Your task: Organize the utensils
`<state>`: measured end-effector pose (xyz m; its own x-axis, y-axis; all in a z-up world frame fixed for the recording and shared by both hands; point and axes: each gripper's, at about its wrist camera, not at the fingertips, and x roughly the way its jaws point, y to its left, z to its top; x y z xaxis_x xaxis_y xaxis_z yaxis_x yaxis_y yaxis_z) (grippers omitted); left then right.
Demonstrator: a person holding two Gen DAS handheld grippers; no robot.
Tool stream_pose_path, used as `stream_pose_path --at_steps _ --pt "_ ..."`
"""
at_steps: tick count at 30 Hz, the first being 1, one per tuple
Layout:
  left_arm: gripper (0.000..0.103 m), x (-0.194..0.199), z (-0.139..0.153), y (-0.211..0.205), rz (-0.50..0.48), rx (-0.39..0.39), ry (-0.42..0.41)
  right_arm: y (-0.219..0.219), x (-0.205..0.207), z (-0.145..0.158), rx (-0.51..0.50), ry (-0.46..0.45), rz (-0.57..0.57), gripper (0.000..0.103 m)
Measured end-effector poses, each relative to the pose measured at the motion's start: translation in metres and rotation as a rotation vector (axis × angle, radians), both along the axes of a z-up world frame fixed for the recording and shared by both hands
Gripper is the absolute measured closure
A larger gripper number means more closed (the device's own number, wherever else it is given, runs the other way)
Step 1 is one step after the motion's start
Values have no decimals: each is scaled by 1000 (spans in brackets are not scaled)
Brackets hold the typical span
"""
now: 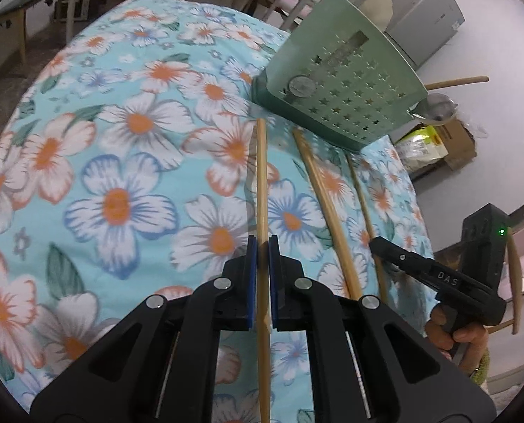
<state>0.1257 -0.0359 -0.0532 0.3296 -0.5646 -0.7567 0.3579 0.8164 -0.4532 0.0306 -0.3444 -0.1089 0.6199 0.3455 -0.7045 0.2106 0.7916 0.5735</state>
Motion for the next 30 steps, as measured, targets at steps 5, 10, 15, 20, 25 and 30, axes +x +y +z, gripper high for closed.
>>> stream_pose_path --at_steps 5,10,15,20,25,30 --pt "98 -4 2 -2 10 48 -20 5 0 3 -26 6 21 96" --pt "98 -7 0 -4 10 81 -15 10 -6 5 -51 23 52 96" --pt "98 -8 2 -4 11 103 -28 14 -12 6 -59 48 82 96" --pt "88 -8 2 -4 15 119 -30 21 -11 8 -109 71 114 92" --pt "87 -8 1 -4 14 122 -29 27 -9 10 -100 61 134 73" --pt "82 -8 1 -2 21 125 -25 32 -6 11 -104 56 145 65"
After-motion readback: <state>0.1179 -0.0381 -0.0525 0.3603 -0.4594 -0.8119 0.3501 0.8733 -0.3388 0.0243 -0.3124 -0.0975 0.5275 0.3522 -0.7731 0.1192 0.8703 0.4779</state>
